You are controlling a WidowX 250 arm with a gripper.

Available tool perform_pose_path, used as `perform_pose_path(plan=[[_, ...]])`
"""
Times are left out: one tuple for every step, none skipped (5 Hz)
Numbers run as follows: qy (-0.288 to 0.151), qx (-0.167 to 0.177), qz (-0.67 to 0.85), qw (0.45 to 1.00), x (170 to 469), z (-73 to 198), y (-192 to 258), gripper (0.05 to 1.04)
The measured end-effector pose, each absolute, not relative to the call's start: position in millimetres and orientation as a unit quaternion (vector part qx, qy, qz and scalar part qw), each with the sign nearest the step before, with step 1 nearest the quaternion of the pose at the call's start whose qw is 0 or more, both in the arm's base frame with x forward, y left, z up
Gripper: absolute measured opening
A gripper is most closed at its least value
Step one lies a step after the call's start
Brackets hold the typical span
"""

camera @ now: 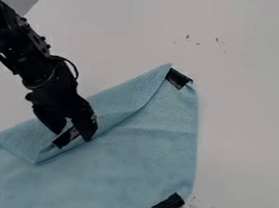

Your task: Unfold the cloth from bottom right to the top left

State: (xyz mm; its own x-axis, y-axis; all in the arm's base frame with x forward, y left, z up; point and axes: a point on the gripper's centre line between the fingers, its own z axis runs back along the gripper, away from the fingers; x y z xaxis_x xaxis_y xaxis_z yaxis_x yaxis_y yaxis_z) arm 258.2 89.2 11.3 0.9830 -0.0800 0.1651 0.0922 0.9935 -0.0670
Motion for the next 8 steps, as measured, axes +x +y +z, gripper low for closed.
perform_pose_path(plan=[[-0.085,-0.039,-0.045,0.995,259.0,11.8,90.1,0.875],[-0.084,-0.04,-0.048,0.995,258.2,11.1,89.9,0.571],[-0.081,-0.041,-0.044,0.995,255.3,9.0,88.9,0.288],[-0.08,-0.039,-0.044,0.995,255.1,9.5,89.6,0.124],[-0.077,-0.021,-0.072,0.994,265.4,20.5,99.2,0.062],[-0.089,0.011,-0.127,0.988,297.5,42.5,118.2,0.057],[-0.078,0.023,-0.172,0.982,328.3,48.1,136.6,0.057],[-0.066,0.007,-0.197,0.978,351.3,32.8,158.2,0.057]])
